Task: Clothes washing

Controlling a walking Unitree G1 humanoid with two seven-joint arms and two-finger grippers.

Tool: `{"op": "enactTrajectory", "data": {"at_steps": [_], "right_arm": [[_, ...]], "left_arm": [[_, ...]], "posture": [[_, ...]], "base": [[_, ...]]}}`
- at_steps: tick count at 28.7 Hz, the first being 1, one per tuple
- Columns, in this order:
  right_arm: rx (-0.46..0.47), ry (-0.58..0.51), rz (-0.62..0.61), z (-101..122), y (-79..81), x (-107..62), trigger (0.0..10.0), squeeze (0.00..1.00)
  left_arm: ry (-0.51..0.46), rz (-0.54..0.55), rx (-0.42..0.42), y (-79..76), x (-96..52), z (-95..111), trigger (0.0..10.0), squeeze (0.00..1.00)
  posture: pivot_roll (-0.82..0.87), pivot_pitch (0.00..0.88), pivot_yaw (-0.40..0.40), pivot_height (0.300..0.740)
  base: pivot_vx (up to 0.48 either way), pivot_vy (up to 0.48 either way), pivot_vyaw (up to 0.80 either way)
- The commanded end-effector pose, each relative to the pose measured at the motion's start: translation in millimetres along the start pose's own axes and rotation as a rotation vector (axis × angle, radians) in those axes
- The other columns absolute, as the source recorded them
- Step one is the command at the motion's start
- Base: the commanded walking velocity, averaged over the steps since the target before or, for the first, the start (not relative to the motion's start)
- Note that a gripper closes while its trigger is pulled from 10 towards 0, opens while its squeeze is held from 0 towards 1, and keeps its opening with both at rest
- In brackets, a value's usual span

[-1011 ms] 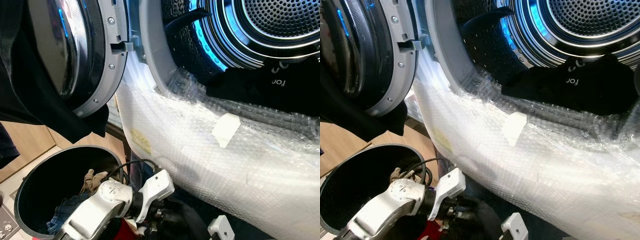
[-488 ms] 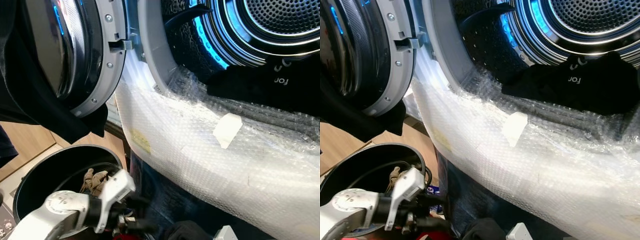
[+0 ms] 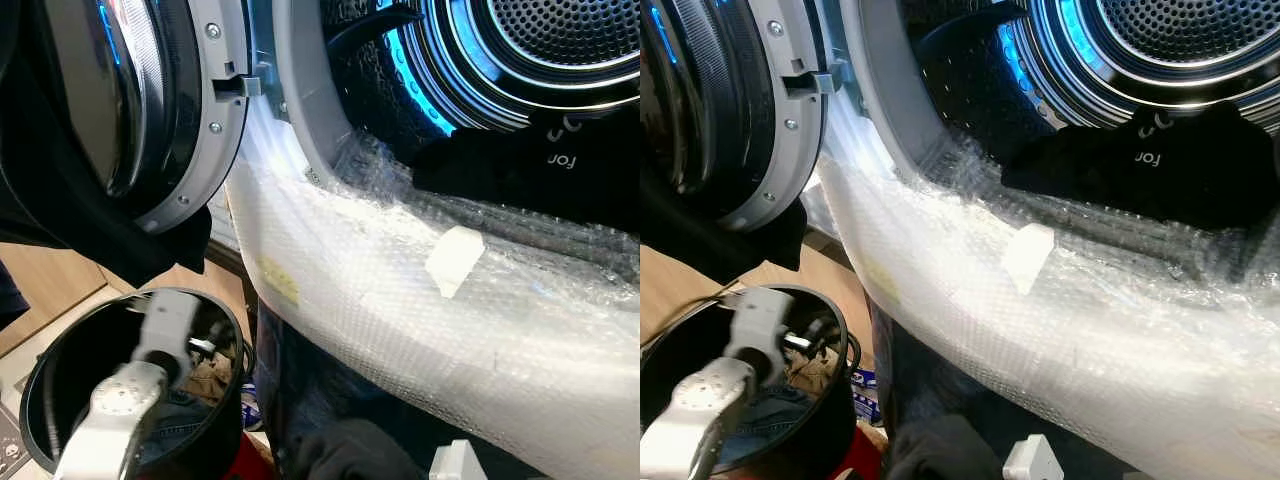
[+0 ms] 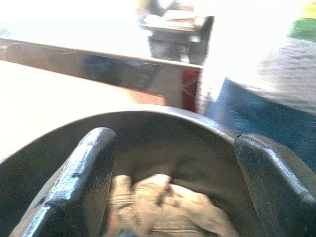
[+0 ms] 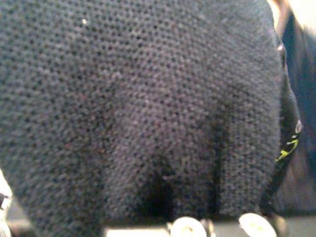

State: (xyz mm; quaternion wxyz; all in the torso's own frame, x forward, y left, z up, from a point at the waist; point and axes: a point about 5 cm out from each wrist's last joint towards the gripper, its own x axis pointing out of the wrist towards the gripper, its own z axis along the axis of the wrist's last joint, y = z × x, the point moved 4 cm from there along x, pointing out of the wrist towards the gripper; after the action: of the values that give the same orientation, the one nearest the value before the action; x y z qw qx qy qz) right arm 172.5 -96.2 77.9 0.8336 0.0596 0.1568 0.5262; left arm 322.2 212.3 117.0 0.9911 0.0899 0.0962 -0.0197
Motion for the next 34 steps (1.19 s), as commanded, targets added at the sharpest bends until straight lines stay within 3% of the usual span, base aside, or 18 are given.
{"op": "enactTrajectory", "data": {"at_steps": [1, 2, 3, 7, 15, 18, 20, 23, 24, 27, 28, 29, 31, 34], "right_arm": [[-0.030, -0.058, 0.018, 18.0, 5.2, -0.1, 0.0, 0.00], [-0.049, -0.158, 0.030, 45.5, 12.6, 0.4, 0.0, 0.00], [-0.049, -0.158, 0.030, 45.5, 12.6, 0.4, 0.0, 0.00], [-0.125, -0.436, 0.132, 121.0, 39.8, -5.4, 0.0, 0.00], [-0.235, -0.819, 0.243, 219.3, 61.9, -32.9, 0.0, 0.00], [-0.236, -0.918, 0.224, 251.1, 57.0, -43.8, 0.0, 0.00], [-0.244, -1.033, 0.250, 287.5, 56.1, -62.0, 0.0, 0.00], [-0.299, -1.090, 0.201, 318.9, 49.9, -73.3, 0.0, 0.00], [-0.299, -1.090, 0.201, 318.9, 49.9, -73.3, 0.0, 0.00], [-0.344, -1.081, 0.146, 341.0, 41.1, -73.7, 0.0, 0.00], [-0.367, -1.088, 0.088, 356.1, 29.9, -72.3, 0.0, 0.00], [-0.368, -1.084, 0.025, 368.3, 17.1, -70.0, 0.0, 0.00], [-0.384, -1.015, -0.161, 385.0, -23.4, -58.9, 0.0, 0.00], [-0.311, -1.073, -0.411, 429.6, -75.1, -63.6, 0.0, 0.00]], "left_arm": [[0.020, 0.018, -0.010, 2.4, -0.7, -8.1, 10.0, 0.00], [0.018, 0.023, 0.017, 2.9, 1.9, -10.6, 10.0, 0.00], [0.018, 0.023, 0.017, 2.9, 1.9, -10.6, 10.0, 0.00], [0.017, 0.013, 0.070, -3.9, 4.5, -23.3, 10.0, 0.00], [0.032, -0.002, 0.079, -13.0, 5.4, -37.0, 10.0, 0.00], [0.026, -0.036, 0.089, -18.5, 6.4, -39.8, 10.0, 0.00], [0.026, -0.056, 0.099, -22.5, 5.8, -42.2, 10.0, 0.00], [0.031, -0.048, 0.096, -21.0, 5.7, -45.5, 10.0, 0.00], [0.031, -0.048, 0.096, -21.0, 5.7, -45.5, 10.0, 0.00], [0.036, -0.051, 0.097, -22.1, 6.1, -48.5, 10.0, 0.00], [0.035, -0.056, 0.101, -23.9, 6.5, -49.0, 10.0, 0.00], [0.030, -0.061, 0.104, -25.7, 6.8, -49.1, 10.0, 0.00], [0.028, -0.061, 0.100, -27.2, 7.1, -49.3, 10.0, 0.00], [0.031, -0.058, 0.095, -27.1, 5.7, -51.9, 10.0, 0.00]], "posture": [[-0.02, 0.070, -0.006, 0.740], [-0.01, 0.070, -0.005, 0.740], [-0.01, 0.070, -0.005, 0.740], [-0.03, 0.068, -0.002, 0.740], [-0.03, 0.060, -0.010, 0.740], [-0.03, 0.060, -0.011, 0.740], [-0.03, 0.060, -0.014, 0.740], [-0.03, 0.057, -0.019, 0.740], [-0.03, 0.057, -0.019, 0.740], [-0.04, 0.054, -0.021, 0.740], [-0.04, 0.054, -0.021, 0.740], [-0.04, 0.053, -0.023, 0.740], [-0.04, 0.051, -0.027, 0.740], [-0.04, 0.053, -0.025, 0.740]], "base": [[0.000, 0.000, 0.00], [0.000, 0.000, 0.00], [0.000, 0.000, 0.00], [0.000, 0.000, 0.00], [0.000, 0.000, 0.00], [0.000, 0.000, 0.00], [0.000, 0.000, 0.00], [0.000, 0.000, 0.00], [0.000, 0.000, 0.00], [0.000, 0.000, 0.00], [0.000, 0.000, 0.00], [0.000, 0.000, 0.00], [0.000, 0.000, 0.00], [0.000, 0.000, 0.00]]}}
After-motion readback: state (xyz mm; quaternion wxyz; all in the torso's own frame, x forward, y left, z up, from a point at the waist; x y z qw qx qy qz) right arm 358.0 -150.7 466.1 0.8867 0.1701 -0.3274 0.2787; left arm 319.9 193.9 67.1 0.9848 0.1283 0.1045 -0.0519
